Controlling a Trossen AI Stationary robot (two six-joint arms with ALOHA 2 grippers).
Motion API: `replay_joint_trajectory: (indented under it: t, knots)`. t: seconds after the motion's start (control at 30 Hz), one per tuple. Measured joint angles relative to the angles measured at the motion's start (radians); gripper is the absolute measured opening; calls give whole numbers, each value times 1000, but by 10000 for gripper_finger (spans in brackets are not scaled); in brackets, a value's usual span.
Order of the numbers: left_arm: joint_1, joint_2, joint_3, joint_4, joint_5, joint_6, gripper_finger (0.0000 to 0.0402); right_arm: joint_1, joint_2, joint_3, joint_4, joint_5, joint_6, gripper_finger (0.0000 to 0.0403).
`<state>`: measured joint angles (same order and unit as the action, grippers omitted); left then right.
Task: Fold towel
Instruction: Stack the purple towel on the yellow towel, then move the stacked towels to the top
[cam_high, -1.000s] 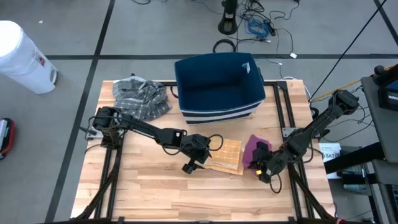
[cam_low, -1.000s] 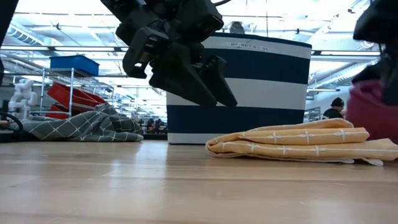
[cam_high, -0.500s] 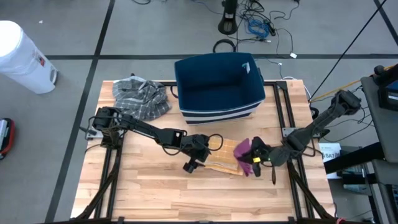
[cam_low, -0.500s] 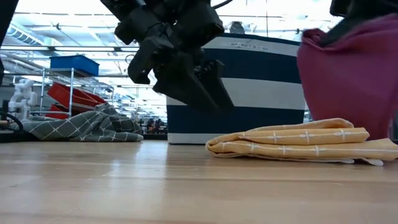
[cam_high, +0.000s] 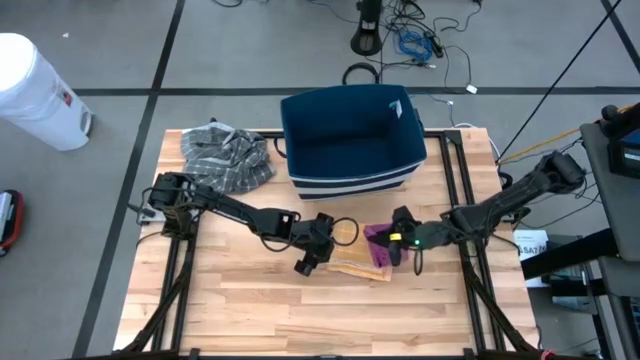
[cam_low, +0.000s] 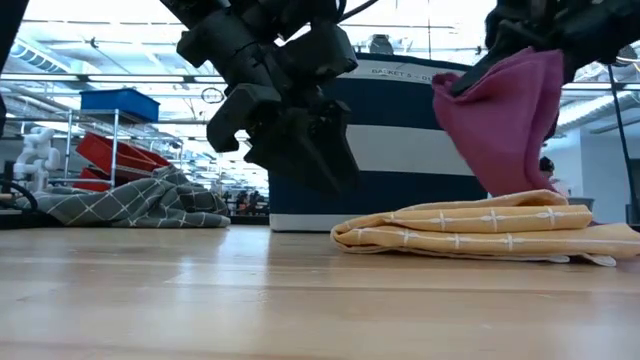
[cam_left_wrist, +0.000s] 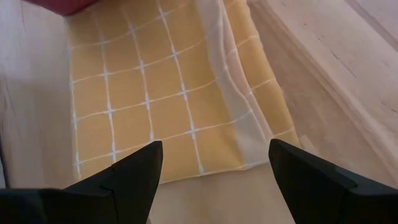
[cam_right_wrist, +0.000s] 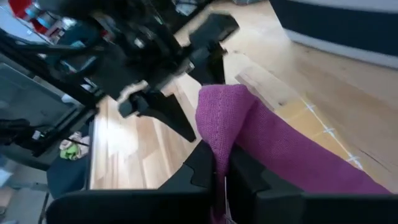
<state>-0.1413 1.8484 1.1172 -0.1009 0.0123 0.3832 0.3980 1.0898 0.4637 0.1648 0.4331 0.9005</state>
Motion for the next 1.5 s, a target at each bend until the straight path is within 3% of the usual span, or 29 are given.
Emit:
replay_joint_trajectory:
  t: [0.37,0.7,0.83,1.03,1.2,1.5]
  knots:
    - [0,0,0,-1,-18,-4,299,-119,146,0,113,-143,-86,63]
    - [0,0,0,-29,-47,-10,299,-130,158,0,160,-205,-170,223]
    - [0,0,0,-41,-53,-13,299,-130,125,0,153,-241,-187,264]
    - [-4,0,0,-49,-55,-26,299,-102,121,0,85,-441,-200,260]
    - [-4,0,1,-48,-55,-27,299,-53,161,1,36,-447,-242,235]
    - [-10,0,1,-46,-54,-37,299,-16,309,3,128,-466,-352,205]
